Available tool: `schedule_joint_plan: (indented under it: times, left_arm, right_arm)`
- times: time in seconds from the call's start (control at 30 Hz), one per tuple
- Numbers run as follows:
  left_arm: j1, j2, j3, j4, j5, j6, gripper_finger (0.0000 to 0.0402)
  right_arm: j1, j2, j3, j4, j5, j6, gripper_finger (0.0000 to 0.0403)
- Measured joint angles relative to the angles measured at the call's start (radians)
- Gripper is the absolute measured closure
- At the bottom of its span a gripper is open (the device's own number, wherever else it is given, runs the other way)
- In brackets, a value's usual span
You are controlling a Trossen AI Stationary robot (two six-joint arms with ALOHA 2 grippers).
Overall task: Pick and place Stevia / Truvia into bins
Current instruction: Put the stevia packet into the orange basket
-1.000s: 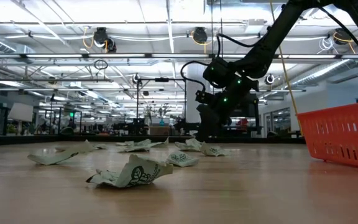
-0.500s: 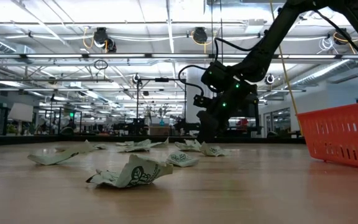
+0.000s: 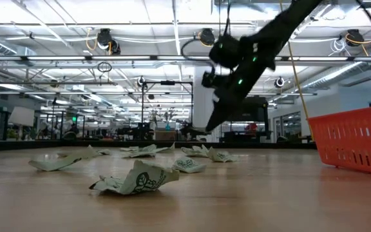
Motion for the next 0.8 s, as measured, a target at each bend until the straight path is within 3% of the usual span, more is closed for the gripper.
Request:
schedule_joint_plan:
  times: [0.17, 0.33, 0.53, 0.7, 0.8]
  left_arm:
    - [0.0, 0.0, 0.0, -0.002, 0.032, -0.021, 0.033]
    - [-0.009, 0.0, 0.0, -0.003, 0.03, -0.022, 0.033]
    - [-0.016, 0.0, 0.0, -0.002, 0.026, -0.04, 0.033]
    - [-0.016, 0.0, 0.0, 0.004, 0.022, -0.054, 0.033]
    - [-0.016, 0.0, 0.0, 0.008, 0.022, -0.057, 0.033]
  right_arm:
    - [0.2, -0.15, -0.001, -0.357, -0.003, 0.087, 0.039]
    - [0.432, -0.268, -0.069, -0.505, -0.004, 0.175, 0.0392]
    - [0.652, -0.359, -0.193, -0.532, 0.0, 0.451, 0.0393]
    - [0.757, -0.378, -0.279, -0.511, 0.005, 0.555, 0.0393]
    - [0.791, -0.381, -0.269, -0.5, 0.13, 0.553, 0.0394]
